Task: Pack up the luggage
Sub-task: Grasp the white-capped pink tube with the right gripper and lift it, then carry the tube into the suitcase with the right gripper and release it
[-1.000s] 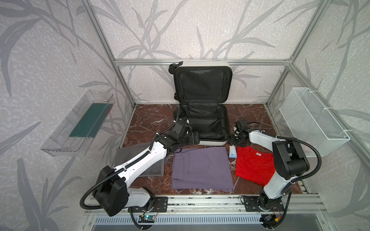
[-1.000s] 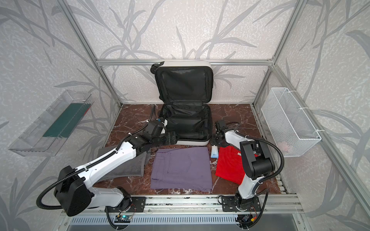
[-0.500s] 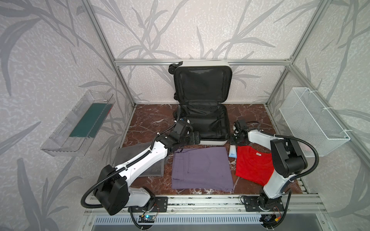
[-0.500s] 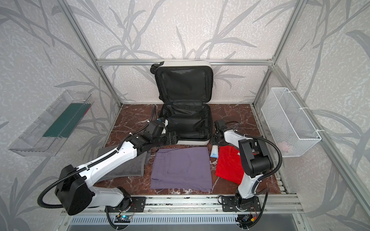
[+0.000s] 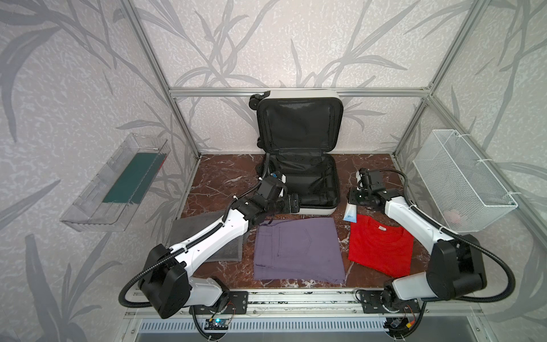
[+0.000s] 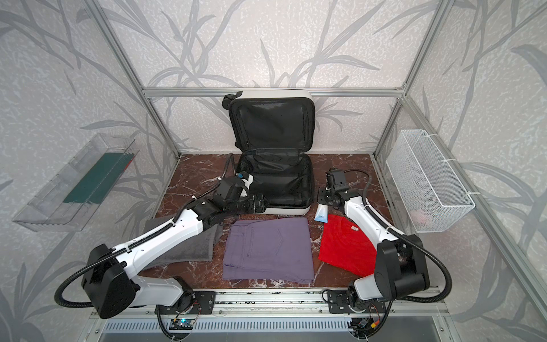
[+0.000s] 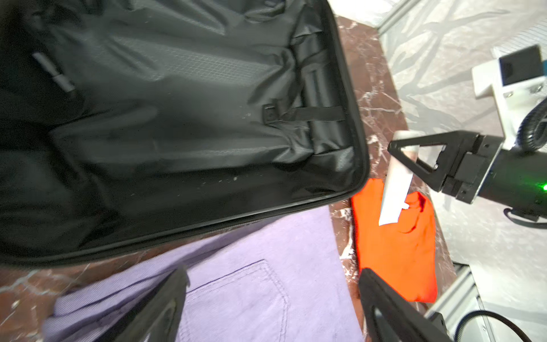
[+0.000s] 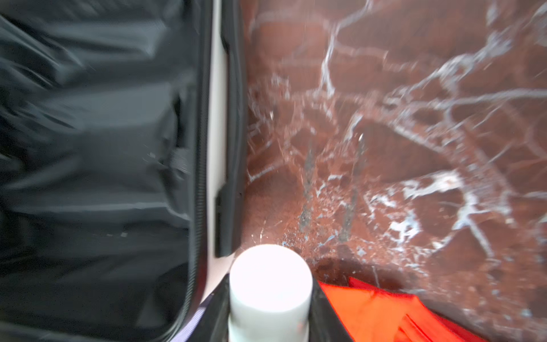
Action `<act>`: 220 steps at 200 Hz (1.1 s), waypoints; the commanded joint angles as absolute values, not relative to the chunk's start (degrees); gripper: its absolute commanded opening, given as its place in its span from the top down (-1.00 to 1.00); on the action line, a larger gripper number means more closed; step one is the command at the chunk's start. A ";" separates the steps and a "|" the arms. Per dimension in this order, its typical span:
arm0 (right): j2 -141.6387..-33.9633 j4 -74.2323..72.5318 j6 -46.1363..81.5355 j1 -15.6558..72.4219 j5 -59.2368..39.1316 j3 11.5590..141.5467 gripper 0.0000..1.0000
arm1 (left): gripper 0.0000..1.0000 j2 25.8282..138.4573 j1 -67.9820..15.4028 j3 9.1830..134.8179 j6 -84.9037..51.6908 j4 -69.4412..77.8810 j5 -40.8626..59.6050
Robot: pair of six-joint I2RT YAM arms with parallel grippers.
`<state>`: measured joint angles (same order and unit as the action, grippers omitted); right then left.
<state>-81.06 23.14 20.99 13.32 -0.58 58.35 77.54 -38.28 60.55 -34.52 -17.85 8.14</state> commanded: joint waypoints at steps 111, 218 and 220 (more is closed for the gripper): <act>-84.02 25.75 26.90 25.28 -13.03 76.36 0.43 | -0.52 84.34 -42.36 57.67 -26.61 8.87 23.80; -91.36 24.70 28.99 29.35 -14.41 83.27 0.43 | 0.13 83.83 -41.93 52.90 -26.89 12.80 19.13; -91.53 24.70 29.00 29.40 -14.43 83.33 0.43 | 0.16 83.91 -41.86 52.91 -26.87 12.93 19.07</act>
<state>-90.13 25.69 28.05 28.62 -13.10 80.82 84.58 -42.22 54.02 -27.11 10.22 20.95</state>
